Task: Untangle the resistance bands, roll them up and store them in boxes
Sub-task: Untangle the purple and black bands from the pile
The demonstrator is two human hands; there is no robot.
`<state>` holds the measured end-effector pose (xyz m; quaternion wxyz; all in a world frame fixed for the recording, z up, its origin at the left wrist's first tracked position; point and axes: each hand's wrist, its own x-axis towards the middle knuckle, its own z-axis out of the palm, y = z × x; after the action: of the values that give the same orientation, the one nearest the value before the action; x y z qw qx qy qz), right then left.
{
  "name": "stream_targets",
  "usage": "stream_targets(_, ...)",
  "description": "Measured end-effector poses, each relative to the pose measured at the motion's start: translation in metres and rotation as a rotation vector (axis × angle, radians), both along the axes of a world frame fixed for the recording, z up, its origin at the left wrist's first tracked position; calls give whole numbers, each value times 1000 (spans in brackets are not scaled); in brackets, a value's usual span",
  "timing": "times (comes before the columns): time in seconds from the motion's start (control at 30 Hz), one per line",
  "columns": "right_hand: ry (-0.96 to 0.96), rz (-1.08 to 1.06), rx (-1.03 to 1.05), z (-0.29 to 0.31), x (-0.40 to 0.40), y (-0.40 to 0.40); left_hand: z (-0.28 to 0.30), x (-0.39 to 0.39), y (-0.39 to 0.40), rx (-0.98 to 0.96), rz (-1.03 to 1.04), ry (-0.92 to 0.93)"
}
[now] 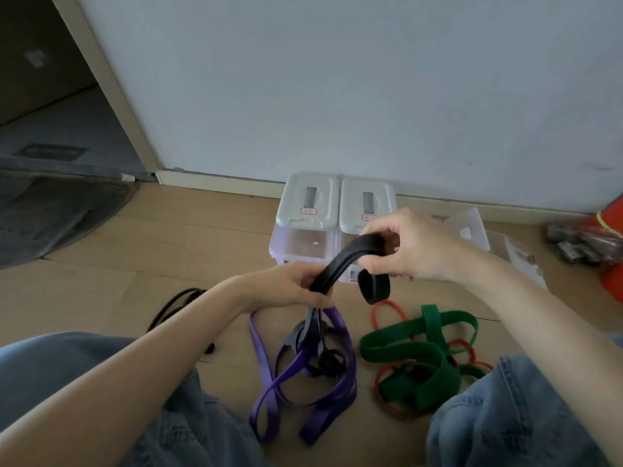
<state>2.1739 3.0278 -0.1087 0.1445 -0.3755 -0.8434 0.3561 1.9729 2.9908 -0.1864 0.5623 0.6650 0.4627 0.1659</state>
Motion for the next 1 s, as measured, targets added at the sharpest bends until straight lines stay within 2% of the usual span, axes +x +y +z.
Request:
stream_targets(0.03,60,-3,-43,2,0,-4,-9,0,-2,-1,-13,68)
stream_targets(0.1,331,7,-204,7,0,-7,-26,1,-5,21,-86,244)
stream_targets(0.17,584,-93,-344,13,8,0,-36,2,-7,36,-119,366)
stream_targets(0.2,604,-173,-367,14,16,6,-34,-1,-6,58,-101,388)
stream_targets(0.23,511,-254,-350,13,22,12,-25,-4,-2,94,-63,388)
stream_targets(0.27,282,-295,-293,9,30,17,-11,-7,2,131,6,351)
stream_targets(0.33,-342,-276,-245,-8,37,20,19,-16,8,201,210,106)
stream_targets(0.37,-560,-242,-259,-16,38,19,31,-18,9,233,275,-25)
stream_targets(0.4,-646,-213,-262,-23,38,18,38,-16,9,255,263,-75)
stream_targets(0.43,-608,-193,-237,-26,36,17,40,-11,6,266,182,1)
stream_targets(0.5,-403,-90,-159,-24,30,15,29,7,-7,223,-91,366)
stream_targets(0.53,-348,-20,-154,-25,28,14,24,12,-10,221,-184,489)
stream_targets(0.57,-342,51,-171,-27,24,10,24,14,-9,245,-195,495)
stream_targets(0.63,-342,156,-212,-39,12,-3,42,10,-7,292,-60,303)
stream_targets(0.73,-135,119,-238,-50,-5,-14,68,-4,-3,317,71,116)
stream_targets(0.87,8,-145,-176,-41,-7,-4,63,-1,-4,269,88,80)
stream_targets(0.93,3,-137,-206,-40,-5,-4,63,1,-4,257,57,111)
stream_targets(1.0,-94,-98,-337,-37,-4,-6,63,0,-2,258,84,141)
